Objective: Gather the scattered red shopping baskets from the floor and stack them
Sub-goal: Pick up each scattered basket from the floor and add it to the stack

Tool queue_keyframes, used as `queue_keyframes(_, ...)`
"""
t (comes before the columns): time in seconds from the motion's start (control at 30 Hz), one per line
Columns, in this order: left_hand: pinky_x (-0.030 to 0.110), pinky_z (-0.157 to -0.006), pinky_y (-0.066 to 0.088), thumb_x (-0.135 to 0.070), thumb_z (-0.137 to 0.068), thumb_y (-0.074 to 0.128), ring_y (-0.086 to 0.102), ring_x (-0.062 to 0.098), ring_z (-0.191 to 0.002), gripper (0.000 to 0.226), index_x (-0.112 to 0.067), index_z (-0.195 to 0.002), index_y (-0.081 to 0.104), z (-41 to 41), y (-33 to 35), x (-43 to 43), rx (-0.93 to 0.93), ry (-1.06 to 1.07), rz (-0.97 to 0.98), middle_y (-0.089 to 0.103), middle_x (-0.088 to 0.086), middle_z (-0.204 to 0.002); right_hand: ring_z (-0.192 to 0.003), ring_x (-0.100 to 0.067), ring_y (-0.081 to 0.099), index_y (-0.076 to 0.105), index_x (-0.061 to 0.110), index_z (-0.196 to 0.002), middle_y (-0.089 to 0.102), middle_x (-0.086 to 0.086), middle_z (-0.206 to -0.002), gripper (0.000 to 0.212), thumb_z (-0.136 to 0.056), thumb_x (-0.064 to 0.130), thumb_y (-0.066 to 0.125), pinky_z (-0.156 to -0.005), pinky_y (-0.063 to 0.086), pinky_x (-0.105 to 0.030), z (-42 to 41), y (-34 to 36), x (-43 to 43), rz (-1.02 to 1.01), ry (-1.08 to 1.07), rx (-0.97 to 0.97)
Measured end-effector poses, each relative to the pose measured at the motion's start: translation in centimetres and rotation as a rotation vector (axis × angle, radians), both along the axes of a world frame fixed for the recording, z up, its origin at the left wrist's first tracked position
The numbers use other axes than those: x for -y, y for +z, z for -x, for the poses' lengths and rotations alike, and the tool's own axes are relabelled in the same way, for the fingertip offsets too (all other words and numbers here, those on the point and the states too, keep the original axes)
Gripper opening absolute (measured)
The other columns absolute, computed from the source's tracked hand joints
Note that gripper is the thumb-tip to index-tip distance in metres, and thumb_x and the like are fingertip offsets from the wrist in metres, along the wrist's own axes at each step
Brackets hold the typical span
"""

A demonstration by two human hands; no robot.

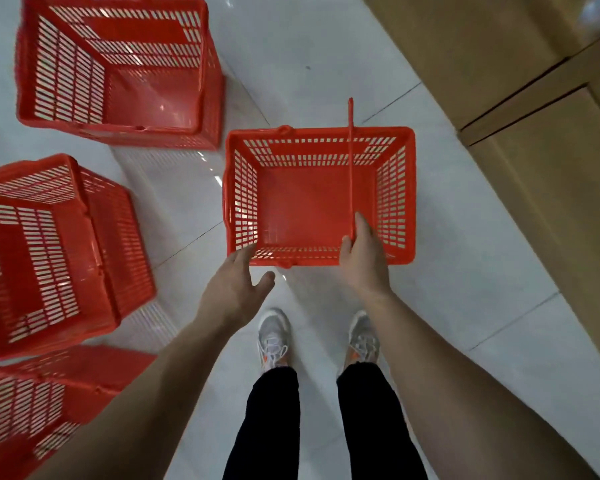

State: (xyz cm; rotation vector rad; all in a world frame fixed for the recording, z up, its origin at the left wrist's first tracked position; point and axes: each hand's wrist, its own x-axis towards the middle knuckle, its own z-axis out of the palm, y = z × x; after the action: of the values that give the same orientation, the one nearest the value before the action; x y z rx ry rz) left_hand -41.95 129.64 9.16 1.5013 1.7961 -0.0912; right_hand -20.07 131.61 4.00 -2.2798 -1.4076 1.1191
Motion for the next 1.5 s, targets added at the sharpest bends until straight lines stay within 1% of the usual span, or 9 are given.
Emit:
queue_keyframes(0.17,0.041,-0.094,0.049,-0.041,-0.093,0.06,0.057,0.022,-0.12,0.057,-0.024,-0.145,0.043,-2.4,-0.1,-1.2,0.037,-0.06,0.011,0.055,0.002,-0.142,-0.114,-0.041,0.055,0.032,0.014,-0.153,0.052,-0.019,-0.133,0.058,-0.097,0.012,0.049,-0.088,0.049,-0.05,-8.8,0.3,1.8,0.113,0.044,0.216)
queue_keyframes(0.33,0.04,-0.092,0.05,-0.044,-0.094,0.059,0.059,0.021,-0.117,0.054,-0.021,-0.142,0.046,-4.5,-2.1,-1.8,0.049,-0.113,0.019,0.057,0.002,-0.138,-0.105,-0.036,0.06,0.048,0.011,-0.138,0.06,-0.015,-0.119,0.046,-0.093,0.014,0.054,-0.079,0.048,-0.04,-13.4,-1.7,3.0,0.239,0.009,0.282)
queue_keyframes(0.6,0.047,-0.095,0.052,-0.046,-0.094,0.059,0.059,0.026,-0.118,0.056,-0.023,-0.143,0.043,-1.8,-7.0,-2.8,-0.041,-0.08,0.063,0.057,0.004,-0.14,-0.112,-0.039,0.053,0.047,0.016,-0.138,0.049,-0.016,-0.126,0.053,-0.089,0.026,0.061,-0.085,0.048,-0.045,-13.7,-6.7,1.4,0.248,0.087,0.269)
queue_keyframes(0.73,0.054,-0.092,0.052,-0.051,-0.093,0.059,0.058,0.031,-0.116,0.064,-0.017,-0.143,0.04,1.3,-10.5,-4.8,-0.171,0.029,-0.025,0.056,0.011,-0.135,-0.122,-0.046,0.044,0.022,0.009,-0.152,0.038,-0.024,-0.14,0.081,-0.087,0.028,0.067,-0.094,0.045,-0.05,-14.0,-11.1,-0.5,0.174,0.025,0.325)
queue_keyframes(0.83,0.056,-0.094,0.049,-0.044,-0.093,0.062,0.055,0.039,-0.121,0.068,-0.007,-0.144,0.037,2.7,-13.7,-5.8,-0.25,0.206,-0.065,0.052,0.019,-0.138,-0.118,-0.045,0.053,0.005,0.014,-0.157,0.048,-0.025,-0.137,0.084,-0.093,0.02,0.059,-0.092,0.047,-0.05,-13.9,-14.1,-1.1,0.157,-0.105,0.196)
queue_keyframes(1.03,0.044,-0.078,0.051,-0.038,-0.101,0.048,0.066,0.034,-0.1,0.05,-0.011,-0.142,0.039,2.6,-17.2,-5.5,-0.092,0.474,-0.034,0.063,0.016,-0.129,-0.111,-0.037,0.062,0.011,0.022,-0.157,0.061,-0.017,-0.127,0.071,-0.098,0.006,0.047,-0.088,0.048,-0.041,-13.9,-16.2,0.5,0.02,-0.201,0.187)
queue_keyframes(1.23,0.039,-0.077,0.05,-0.023,-0.095,0.056,0.067,0.032,-0.092,0.038,-0.01,-0.13,0.054,4.8,-11.7,-2.4,-0.112,0.437,-0.183,0.07,0.013,-0.111,-0.116,-0.04,0.058,0.019,0.015,-0.157,0.057,-0.021,-0.135,0.068,-0.097,0.003,0.047,-0.093,0.047,-0.044,-13.8,-8.8,1.7,0.07,-0.145,0.219)
queue_keyframes(1.37,0.034,-0.071,0.046,-0.023,-0.092,0.06,0.062,0.021,-0.08,0.034,-0.015,-0.126,0.058,6.7,-2.3,0.5,-0.039,0.583,-0.205,0.068,0.003,-0.096,-0.107,-0.037,0.063,0.019,0.02,-0.156,0.062,-0.016,-0.129,0.065,-0.099,0.008,0.047,-0.081,0.049,-0.04,-11.9,0.9,1.6,0.113,-0.09,0.204)
queue_keyframes(1.5,0.032,-0.072,0.041,-0.026,-0.093,0.063,0.056,0.015,-0.078,0.039,-0.011,-0.128,0.056,9.6,8.8,5.8,-0.068,0.717,-0.198,0.067,0.005,-0.099,-0.1,-0.035,0.066,0.024,0.025,-0.153,0.065,-0.011,-0.122,0.058,-0.101,0.014,0.046,-0.081,0.053,-0.044,-9.2,11.8,1.1,0.069,0.005,0.188)
